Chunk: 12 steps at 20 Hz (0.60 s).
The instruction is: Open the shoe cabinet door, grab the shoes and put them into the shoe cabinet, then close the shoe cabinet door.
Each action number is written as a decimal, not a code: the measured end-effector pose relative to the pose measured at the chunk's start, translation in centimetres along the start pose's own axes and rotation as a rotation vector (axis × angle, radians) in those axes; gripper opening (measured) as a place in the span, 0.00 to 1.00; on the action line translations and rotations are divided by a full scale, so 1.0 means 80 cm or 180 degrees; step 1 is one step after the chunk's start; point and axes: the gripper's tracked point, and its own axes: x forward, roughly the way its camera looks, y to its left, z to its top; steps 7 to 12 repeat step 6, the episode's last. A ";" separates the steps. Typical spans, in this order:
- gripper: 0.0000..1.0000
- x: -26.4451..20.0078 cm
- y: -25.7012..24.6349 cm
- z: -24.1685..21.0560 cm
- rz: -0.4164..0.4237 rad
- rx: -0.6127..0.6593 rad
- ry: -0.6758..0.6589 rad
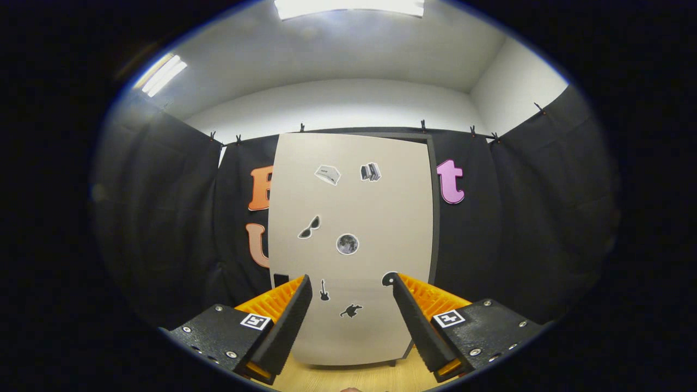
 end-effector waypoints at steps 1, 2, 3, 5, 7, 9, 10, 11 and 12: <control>0.93 -0.005 -0.001 0.006 0.0010 0.0017 -0.0021; 0.93 -0.009 -0.003 0.012 0.0003 0.0031 -0.0042; 0.93 -0.014 -0.006 0.017 -0.0019 0.0033 -0.0066; 0.93 -0.022 -0.017 0.029 -0.0101 0.0033 -0.0120; 0.93 -0.026 -0.023 0.034 -0.0134 0.0039 -0.0139; 0.93 -0.026 -0.023 0.034 -0.0134 0.0039 -0.0139; 0.93 -0.026 -0.023 0.034 -0.0134 0.0039 -0.0139; 0.93 -0.026 -0.023 0.034 -0.0134 0.0039 -0.0139; 0.93 -0.026 -0.023 0.034 -0.0134 0.0039 -0.0139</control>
